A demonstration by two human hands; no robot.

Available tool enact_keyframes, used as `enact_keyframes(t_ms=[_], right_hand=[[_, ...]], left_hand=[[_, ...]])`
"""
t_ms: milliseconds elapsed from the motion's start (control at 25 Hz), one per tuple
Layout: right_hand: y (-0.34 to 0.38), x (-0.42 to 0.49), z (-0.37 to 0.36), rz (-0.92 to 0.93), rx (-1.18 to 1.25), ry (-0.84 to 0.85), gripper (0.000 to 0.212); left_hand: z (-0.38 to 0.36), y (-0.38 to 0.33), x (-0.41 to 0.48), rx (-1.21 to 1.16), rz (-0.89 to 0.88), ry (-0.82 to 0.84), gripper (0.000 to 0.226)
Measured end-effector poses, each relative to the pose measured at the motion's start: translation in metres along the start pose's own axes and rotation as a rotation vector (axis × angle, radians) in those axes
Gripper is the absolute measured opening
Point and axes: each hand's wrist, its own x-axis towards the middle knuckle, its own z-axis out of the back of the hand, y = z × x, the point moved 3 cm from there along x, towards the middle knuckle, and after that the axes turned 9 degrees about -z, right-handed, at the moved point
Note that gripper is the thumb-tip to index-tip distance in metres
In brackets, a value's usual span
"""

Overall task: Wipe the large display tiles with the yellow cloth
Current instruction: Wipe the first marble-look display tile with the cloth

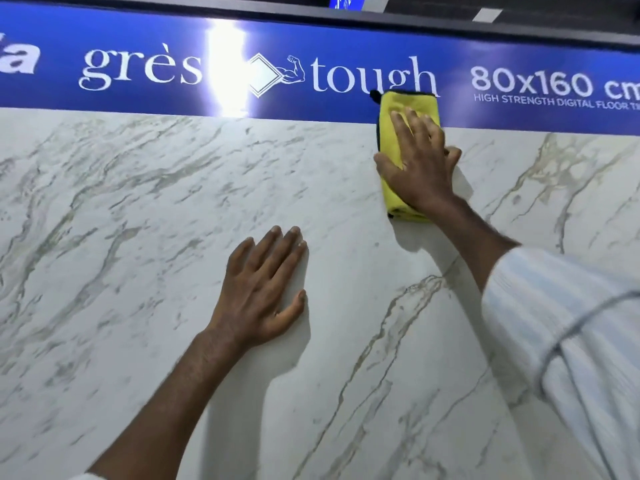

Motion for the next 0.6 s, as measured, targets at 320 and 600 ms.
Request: enact_keyframes(t_ms=[320,600], right_hand=[[-0.055,-0.180,-0.020,0.174,-0.087,-0.043,0.079],[-0.014,-0.027,-0.006,0.161,-0.086,0.028,0.081]], left_hand=[[-0.020,-0.073,0.018,-0.014,0.026,0.041,0.077],[-0.023,-0.074,0.014,0.016,0.041,0.048,0.073]])
